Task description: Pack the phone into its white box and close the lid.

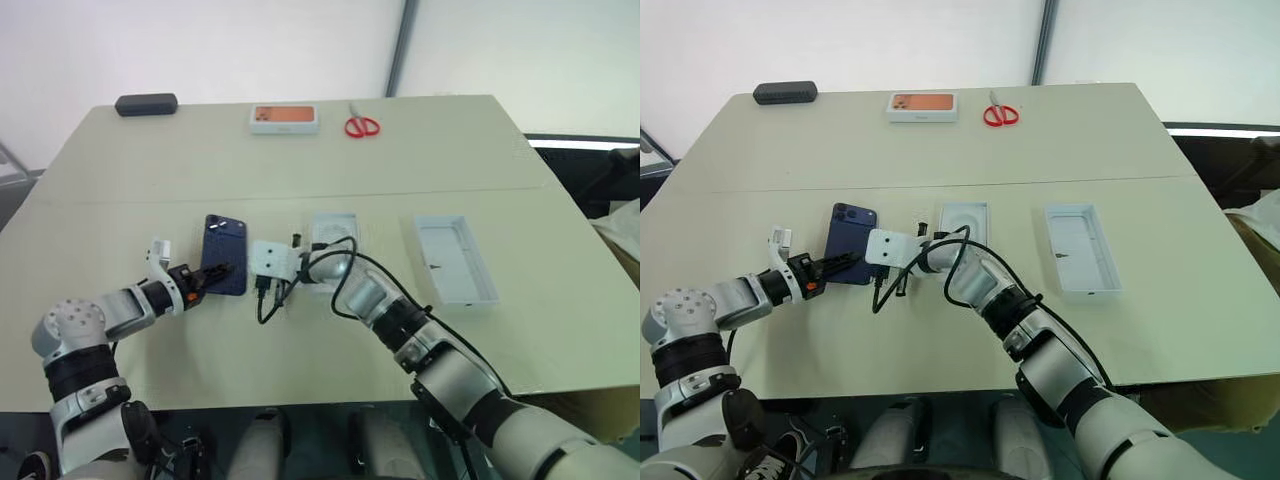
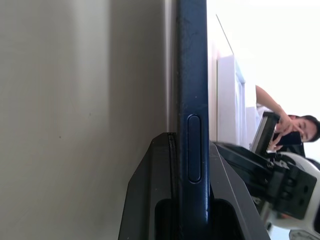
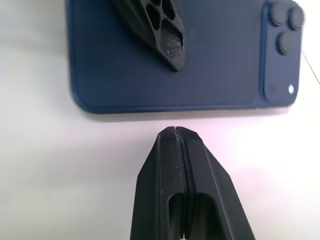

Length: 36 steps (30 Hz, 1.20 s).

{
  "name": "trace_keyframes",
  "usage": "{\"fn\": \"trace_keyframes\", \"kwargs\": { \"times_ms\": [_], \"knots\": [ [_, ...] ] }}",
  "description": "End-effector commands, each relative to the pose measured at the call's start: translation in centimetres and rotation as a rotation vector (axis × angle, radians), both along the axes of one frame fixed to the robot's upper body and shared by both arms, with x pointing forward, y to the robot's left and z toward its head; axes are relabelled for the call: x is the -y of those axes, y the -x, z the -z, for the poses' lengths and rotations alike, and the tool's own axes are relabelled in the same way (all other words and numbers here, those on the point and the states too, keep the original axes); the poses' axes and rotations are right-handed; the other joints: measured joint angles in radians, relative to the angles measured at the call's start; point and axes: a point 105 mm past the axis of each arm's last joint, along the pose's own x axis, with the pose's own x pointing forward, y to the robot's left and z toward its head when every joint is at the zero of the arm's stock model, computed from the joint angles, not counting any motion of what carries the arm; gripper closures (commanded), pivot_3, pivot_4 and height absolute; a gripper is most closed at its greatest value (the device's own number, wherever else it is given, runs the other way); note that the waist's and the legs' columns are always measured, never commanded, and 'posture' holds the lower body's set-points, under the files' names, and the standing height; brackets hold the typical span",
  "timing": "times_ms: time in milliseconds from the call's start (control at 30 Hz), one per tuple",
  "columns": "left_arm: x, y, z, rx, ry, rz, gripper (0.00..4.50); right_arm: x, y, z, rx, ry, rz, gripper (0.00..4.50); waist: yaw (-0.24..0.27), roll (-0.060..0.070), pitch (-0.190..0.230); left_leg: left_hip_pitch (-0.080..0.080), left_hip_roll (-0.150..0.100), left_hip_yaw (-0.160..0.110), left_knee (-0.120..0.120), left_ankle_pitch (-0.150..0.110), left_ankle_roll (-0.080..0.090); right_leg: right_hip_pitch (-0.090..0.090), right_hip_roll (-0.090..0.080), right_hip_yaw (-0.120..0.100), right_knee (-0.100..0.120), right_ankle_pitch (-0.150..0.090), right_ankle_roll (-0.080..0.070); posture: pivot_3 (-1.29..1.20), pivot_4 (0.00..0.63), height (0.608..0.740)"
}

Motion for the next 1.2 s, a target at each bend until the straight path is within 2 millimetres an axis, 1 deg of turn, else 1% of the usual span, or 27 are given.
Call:
{"fn": "trace_keyframes", "kwargs": {
  "times_ms": [33,100,133,167,200,300,333,400,433,500,633,733,833,900,1000,1067,1200],
  "knots": [
    [-0.3,0.0,0.2,0.030,0.091,-0.055,4.22,-0.8,0.6,-5.9,-0.043,-0.301,-0.022,4.50,0.000,0.000,0.000,0.000,0.000,0.000,0.000,0.000,0.000,0.000,0.000,0.000,0.000,0.000,0.000,0.00,0.150,0.740],
    [-0.7,-0.3,-1.1,0.114,0.143,-0.093,4.22,0.0,0.5,-8.2,-0.163,-0.459,-0.018,4.50,0.001,0.000,0.000,0.000,0.001,0.000,0.000,0.000,0.000,0.000,0.000,0.000,0.000,0.000,0.000,0.00,0.150,0.740],
    [-0.7,-0.4,-1.6,0.146,0.147,-0.103,4.22,0.3,0.7,-8.8,-0.234,-0.510,-0.029,4.50,0.003,0.000,0.000,0.000,0.001,0.000,0.000,0.000,0.000,0.000,0.000,0.000,0.000,0.000,0.000,0.00,0.150,0.740],
    [-0.6,-0.4,-2.2,0.185,0.145,-0.101,4.26,0.6,0.7,-9.0,-0.241,-0.512,-0.030,3.96,0.004,0.000,0.000,-0.001,0.001,-0.001,0.000,0.000,0.000,0.000,-0.001,0.000,0.000,0.000,0.000,0.00,0.150,0.740],
    [-0.4,-0.3,-2.5,0.206,0.149,-0.097,4.26,0.8,0.7,-9.0,-0.237,-0.503,-0.028,3.65,0.005,-0.001,0.001,-0.001,0.001,-0.001,0.000,0.000,0.000,0.000,-0.001,-0.001,-0.001,0.000,0.000,0.00,0.150,0.740],
    [0.4,0.0,-3.6,0.244,0.211,-0.049,4.26,1.7,1.0,-7.8,-0.201,-0.408,-0.033,2.09,0.005,-0.002,0.001,-0.003,0.001,-0.001,0.000,0.000,0.000,-0.002,-0.002,-0.001,-0.001,0.000,0.000,0.00,0.150,0.740],
    [0.7,0.1,-3.9,0.253,0.243,-0.029,4.26,2.3,1.4,-7.3,-0.226,-0.379,-0.041,1.56,0.004,-0.003,0.002,-0.004,0.001,-0.001,0.000,0.000,0.000,-0.003,-0.002,-0.001,-0.001,0.000,0.000,0.00,0.150,0.740],
    [0.9,0.2,-4.0,0.255,0.244,-0.017,4.26,3.4,2.6,-6.7,-0.258,-0.322,-0.096,0.57,0.002,-0.003,0.002,-0.009,0.001,0.000,0.001,0.000,0.000,-0.007,-0.002,-0.001,-0.001,0.000,0.000,0.00,0.150,0.740],
    [1.0,0.3,-4.0,0.253,0.240,-0.014,4.26,4.0,2.9,-6.7,-0.244,-0.299,-0.104,0.57,0.001,-0.003,0.002,-0.013,0.001,0.000,0.002,0.000,0.000,-0.011,-0.002,-0.001,-0.001,0.000,0.000,0.00,0.150,0.740],
    [1.4,0.5,-3.7,0.250,0.232,0.001,4.26,5.4,2.8,-6.6,-0.236,-0.260,-0.082,0.57,0.000,-0.003,0.002,-0.018,0.001,0.000,0.003,0.000,0.000,-0.017,-0.002,-0.001,0.000,0.000,0.000,0.00,0.150,0.740],
    [2.3,0.9,-3.2,0.237,0.215,0.035,4.26,8.3,3.0,-5.4,-0.192,-0.115,-0.053,0.57,0.001,-0.004,0.002,-0.018,0.001,0.001,0.001,0.000,0.000,-0.018,-0.001,0.000,-0.001,0.000,0.000,0.00,0.150,0.740],
    [3.1,1.1,-2.4,0.217,0.176,0.065,4.26,9.6,3.4,-4.6,-0.189,-0.053,-0.048,0.57,0.001,-0.004,0.002,-0.018,0.001,0.002,0.001,0.000,0.000,-0.017,-0.001,0.000,-0.001,0.000,0.000,0.00,0.150,0.740],
    [3.4,1.0,-2.5,0.224,0.183,0.068,4.26,10.4,3.7,-3.5,-0.184,0.011,-0.044,0.57,0.002,-0.004,0.002,-0.018,0.001,0.003,0.002,0.000,0.000,-0.016,-0.001,0.000,-0.001,0.000,0.000,0.00,0.150,0.740],
    [3.6,0.5,-3.0,0.243,0.160,0.069,4.26,10.9,3.7,-2.7,-0.183,0.047,-0.042,0.57,0.003,-0.004,0.003,-0.018,0.001,0.003,0.003,0.000,0.000,-0.016,0.000,-0.001,-0.001,0.000,0.000,0.00,0.150,0.740],
    [4.1,-0.4,-5.4,0.308,0.199,0.074,4.26,11.9,3.7,-1.6,-0.189,0.100,-0.028,0.57,0.009,-0.008,0.005,-0.018,0.001,0.003,0.004,0.000,0.000,-0.015,0.000,-0.001,-0.001,0.000,0.000,0.00,0.150,0.740],
    [4.6,-0.7,-6.5,0.330,0.216,0.091,4.26,12.4,3.6,-1.2,-0.204,0.110,-0.017,0.57,0.015,-0.008,0.005,-0.018,0.001,0.002,0.005,0.000,0.000,-0.015,0.001,-0.002,-0.001,0.000,0.000,0.00,0.150,0.740],
    [5.4,-0.7,-6.8,0.329,0.210,0.107,4.26,12.9,3.6,-0.7,-0.208,0.123,-0.010,0.57,0.016,-0.008,0.005,-0.018,0.001,0.003,0.005,0.000,0.000,-0.015,0.001,-0.001,-0.001,0.000,0.000,0.00,0.150,0.740]
  ]
}}
